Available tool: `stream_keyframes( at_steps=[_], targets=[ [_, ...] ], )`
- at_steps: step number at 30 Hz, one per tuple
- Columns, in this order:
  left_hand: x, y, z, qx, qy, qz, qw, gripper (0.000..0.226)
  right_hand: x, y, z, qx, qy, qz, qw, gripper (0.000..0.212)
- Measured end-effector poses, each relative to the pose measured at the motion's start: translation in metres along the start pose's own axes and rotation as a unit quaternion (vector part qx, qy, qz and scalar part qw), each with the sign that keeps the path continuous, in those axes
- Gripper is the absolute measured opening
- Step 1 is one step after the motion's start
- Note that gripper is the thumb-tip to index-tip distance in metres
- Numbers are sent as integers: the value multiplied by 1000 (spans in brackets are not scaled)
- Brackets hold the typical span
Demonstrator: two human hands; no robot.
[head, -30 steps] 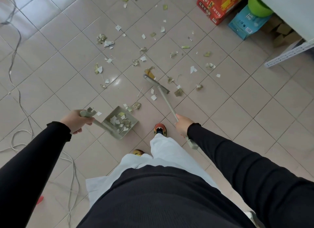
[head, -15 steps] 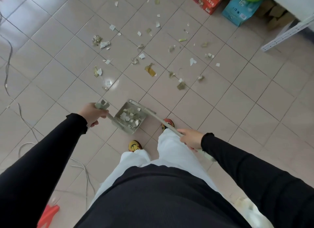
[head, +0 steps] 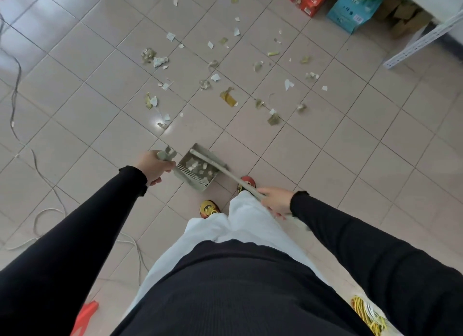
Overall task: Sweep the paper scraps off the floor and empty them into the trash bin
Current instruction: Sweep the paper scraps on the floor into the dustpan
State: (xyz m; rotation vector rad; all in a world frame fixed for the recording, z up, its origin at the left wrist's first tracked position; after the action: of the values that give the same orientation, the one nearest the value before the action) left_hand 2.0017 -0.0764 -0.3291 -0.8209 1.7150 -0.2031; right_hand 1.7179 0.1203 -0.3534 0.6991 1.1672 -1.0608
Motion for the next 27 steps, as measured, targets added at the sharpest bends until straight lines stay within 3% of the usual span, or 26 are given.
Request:
stream_keyframes(
  at_steps=[7, 15, 18, 22, 24, 27],
  targets=[
    [-11, -7, 7, -5, 16, -5, 1000, 17, -28, -9, -6, 58, -32, -59, 996, 48],
    [-18, -12, 16, 6, 18, -4, 1000, 20, 24, -10, 23, -21, -29, -119, 992, 42],
    [-14, -3, 19, 24, 7, 6, 1000, 20, 37, 7, 25, -49, -20, -102, 993, 41],
    [-11, 6, 24, 39, -4, 6, 999, 19, 29, 27, 13, -55, 6, -14, 998, 49],
    [-11, 7, 27, 33, -6, 1, 999, 19, 16, 25, 2, -9, 19, 30, 999, 47],
    [-10, 7, 31, 30, -7, -1, 1000, 17, -8, 18, -16, 34, 9, 29, 999, 47]
  ],
)
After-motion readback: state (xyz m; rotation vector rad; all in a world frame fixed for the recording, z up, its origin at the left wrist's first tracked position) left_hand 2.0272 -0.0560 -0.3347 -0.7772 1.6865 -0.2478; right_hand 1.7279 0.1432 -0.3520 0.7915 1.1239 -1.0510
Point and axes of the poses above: each hand's wrist, its own x-axis towards the middle knuckle, its own y-axis out of the palm, z = x × y, the point moved 6 cm from there along x, towards the middle knuckle, and after that the axes turned 15 degrees about x, right-handed, at the moved point
